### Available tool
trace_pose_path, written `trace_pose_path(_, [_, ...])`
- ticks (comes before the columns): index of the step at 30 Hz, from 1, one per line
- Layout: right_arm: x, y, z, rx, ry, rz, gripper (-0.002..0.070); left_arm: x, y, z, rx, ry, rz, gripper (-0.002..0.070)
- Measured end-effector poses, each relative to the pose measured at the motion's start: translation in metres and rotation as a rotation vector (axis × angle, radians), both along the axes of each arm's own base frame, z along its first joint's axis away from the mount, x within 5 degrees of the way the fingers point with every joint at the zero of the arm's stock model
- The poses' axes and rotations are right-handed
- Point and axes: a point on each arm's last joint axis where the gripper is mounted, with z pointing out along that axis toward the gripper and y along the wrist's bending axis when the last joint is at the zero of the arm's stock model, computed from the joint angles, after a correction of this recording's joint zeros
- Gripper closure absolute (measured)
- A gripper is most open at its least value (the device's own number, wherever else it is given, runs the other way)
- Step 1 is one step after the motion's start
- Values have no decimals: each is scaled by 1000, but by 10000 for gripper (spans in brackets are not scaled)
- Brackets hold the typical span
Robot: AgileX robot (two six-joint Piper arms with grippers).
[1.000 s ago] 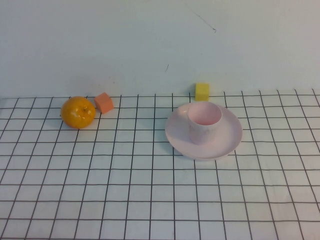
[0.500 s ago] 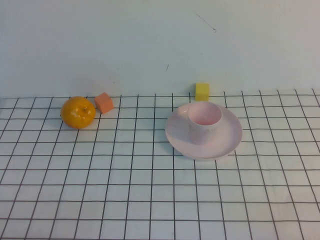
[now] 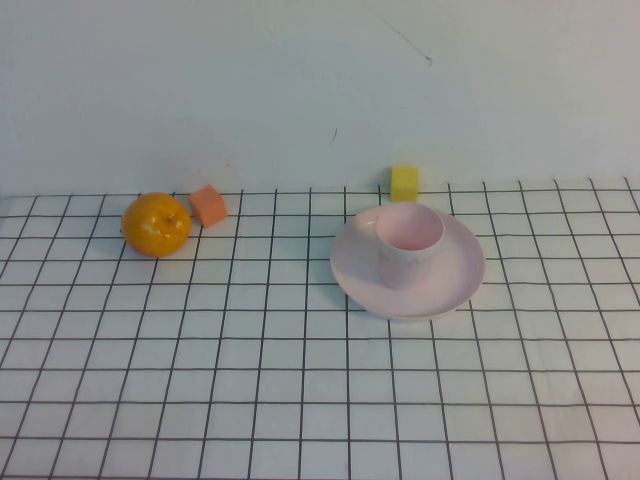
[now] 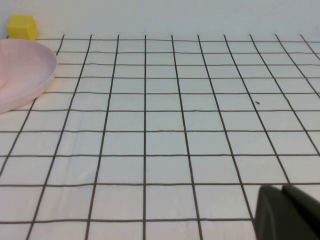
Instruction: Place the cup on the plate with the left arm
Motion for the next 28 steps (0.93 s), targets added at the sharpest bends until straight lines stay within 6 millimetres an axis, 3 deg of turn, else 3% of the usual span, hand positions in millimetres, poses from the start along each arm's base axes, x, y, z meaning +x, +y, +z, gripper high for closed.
trace_pose_path(28, [0, 0, 0, 0, 0, 0, 678, 0, 0, 0, -13, 0, 4, 676])
